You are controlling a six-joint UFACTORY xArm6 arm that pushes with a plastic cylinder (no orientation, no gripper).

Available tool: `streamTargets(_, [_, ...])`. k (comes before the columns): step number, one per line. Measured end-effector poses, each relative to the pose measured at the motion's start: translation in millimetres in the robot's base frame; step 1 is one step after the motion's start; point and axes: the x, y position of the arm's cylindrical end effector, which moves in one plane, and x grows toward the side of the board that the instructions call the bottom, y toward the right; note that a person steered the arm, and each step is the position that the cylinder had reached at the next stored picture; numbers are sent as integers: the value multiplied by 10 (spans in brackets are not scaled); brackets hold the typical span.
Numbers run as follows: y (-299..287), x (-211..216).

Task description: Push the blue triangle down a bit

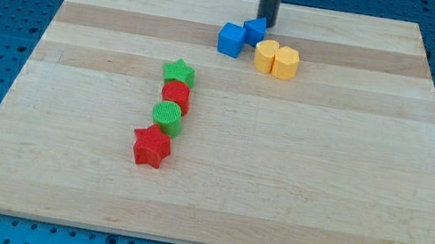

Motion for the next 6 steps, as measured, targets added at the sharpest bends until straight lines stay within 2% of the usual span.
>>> streamTargets(2, [213, -48])
streamTargets(3, [77, -323])
streamTargets(4, [-99, -389])
streamTargets(6, [-146, 127])
